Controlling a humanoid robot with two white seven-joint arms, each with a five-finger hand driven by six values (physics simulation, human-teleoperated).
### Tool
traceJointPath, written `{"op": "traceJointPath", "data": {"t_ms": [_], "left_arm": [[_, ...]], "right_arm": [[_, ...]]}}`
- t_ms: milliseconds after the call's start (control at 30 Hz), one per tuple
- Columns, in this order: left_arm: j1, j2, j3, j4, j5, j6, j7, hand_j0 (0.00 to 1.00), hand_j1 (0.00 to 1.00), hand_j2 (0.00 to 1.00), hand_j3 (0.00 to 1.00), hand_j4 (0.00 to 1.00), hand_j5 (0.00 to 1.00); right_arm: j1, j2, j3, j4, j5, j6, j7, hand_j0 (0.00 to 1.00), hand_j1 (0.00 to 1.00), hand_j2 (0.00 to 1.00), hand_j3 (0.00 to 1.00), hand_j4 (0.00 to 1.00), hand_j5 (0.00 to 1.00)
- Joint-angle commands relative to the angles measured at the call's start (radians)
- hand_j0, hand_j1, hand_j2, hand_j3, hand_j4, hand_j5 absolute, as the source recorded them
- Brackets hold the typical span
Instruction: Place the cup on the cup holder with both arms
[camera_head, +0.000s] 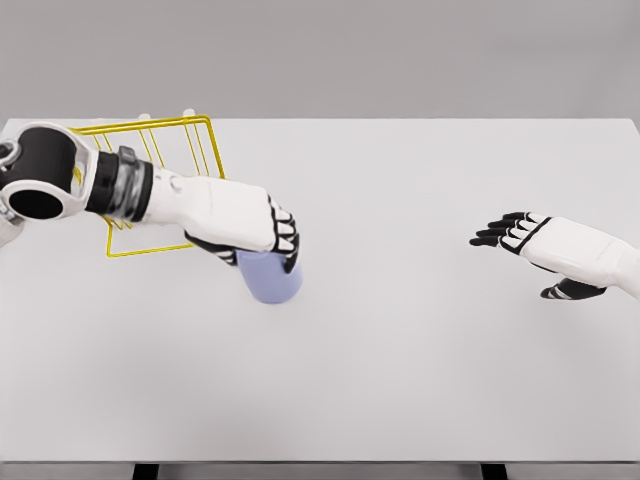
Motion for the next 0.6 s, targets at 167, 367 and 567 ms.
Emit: {"op": "traceJointPath", "data": {"t_ms": [167, 367, 567], "left_arm": [[-0.003, 0.041, 0.053, -0.034, 0.041, -0.001, 0.0, 0.45, 0.45, 0.45, 0.45, 0.45, 0.45], [0.0, 0.08, 0.113, -0.045, 0.087, -0.006, 0.0, 0.45, 0.45, 0.45, 0.45, 0.45, 0.45], [0.005, 0.086, 0.156, -0.047, 0.11, -0.006, 0.0, 0.45, 0.45, 0.45, 0.45, 0.45, 0.45]], "right_arm": [[0.0, -0.001, 0.0, 0.0, -0.006, 0.003, 0.0, 1.0, 1.0, 1.0, 1.0, 1.0, 1.0], [0.0, -0.001, 0.0, 0.0, -0.006, 0.003, 0.0, 1.0, 1.0, 1.0, 1.0, 1.0, 1.0], [0.0, -0.001, 0.0, -0.005, -0.006, 0.003, 0.0, 1.0, 1.0, 1.0, 1.0, 1.0, 1.0]]}}
